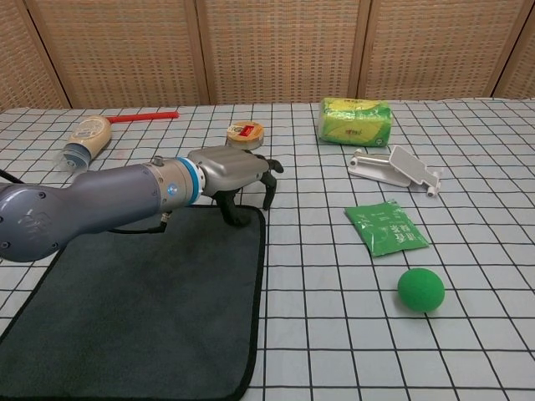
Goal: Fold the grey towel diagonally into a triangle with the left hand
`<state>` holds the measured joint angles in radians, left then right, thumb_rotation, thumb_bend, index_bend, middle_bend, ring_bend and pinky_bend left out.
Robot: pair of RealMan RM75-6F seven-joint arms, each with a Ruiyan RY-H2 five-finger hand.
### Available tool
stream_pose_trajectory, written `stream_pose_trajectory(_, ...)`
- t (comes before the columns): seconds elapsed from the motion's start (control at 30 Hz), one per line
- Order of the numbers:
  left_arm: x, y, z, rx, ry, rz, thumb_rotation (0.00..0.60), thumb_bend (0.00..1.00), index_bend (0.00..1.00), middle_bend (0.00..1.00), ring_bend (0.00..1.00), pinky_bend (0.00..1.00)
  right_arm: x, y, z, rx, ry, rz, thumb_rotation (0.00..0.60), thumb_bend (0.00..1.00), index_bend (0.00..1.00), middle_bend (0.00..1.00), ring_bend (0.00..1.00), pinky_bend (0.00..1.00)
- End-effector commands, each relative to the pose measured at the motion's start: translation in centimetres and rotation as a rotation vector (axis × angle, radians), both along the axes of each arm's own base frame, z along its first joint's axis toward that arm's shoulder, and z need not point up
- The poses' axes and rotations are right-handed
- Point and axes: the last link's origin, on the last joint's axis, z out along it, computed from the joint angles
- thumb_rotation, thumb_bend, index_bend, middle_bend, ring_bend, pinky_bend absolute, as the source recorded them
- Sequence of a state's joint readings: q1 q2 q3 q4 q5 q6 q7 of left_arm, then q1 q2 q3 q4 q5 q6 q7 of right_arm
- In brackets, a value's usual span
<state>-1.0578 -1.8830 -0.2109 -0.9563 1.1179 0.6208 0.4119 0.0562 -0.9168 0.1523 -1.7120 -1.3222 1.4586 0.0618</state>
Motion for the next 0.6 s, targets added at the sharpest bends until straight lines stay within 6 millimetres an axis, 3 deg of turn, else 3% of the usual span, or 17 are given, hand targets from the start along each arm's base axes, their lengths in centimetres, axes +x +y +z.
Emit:
stream_pose_trajectory(0.03,0.0,-0.02,-0.13,0.0,0.003,0.0,0.6,0.43,0.4,0.0,0.0,0.0,0.0,0.02,0.09,-0.003,-0.002,0.0,0.6,0.0,0.04,0.0,0.0,0.0)
stream_pose_trajectory(0.17,-0.06,0.02,-0.29,0.001,0.014,-0.001,0.6,0.43,0.41,0.0,0.0,0.0,-0.01,0.06,0.2,-0.006,-0.007,0.001,0.6,0.0,0.04,0.0,0.0,0.0)
stream_pose_trajectory(0.4,-0.05,-0.02,-0.4,0.014,0.011,0.005,0.6,0.43,0.53,0.0,0.0,0.0,-0.03,0.09,0.32,-0.008,-0.013,0.003,0.6,0.0,0.04,0.0,0.0,0.0)
stream_pose_trajectory(0.6,-0.12,-0.02,-0.22,0.028,0.009,0.005,0.6,0.43,0.55,0.0,0.0,0.0,-0.04,0.13,0.42,-0.009,-0.016,0.004,0.6,0.0,0.04,0.0,0.0,0.0)
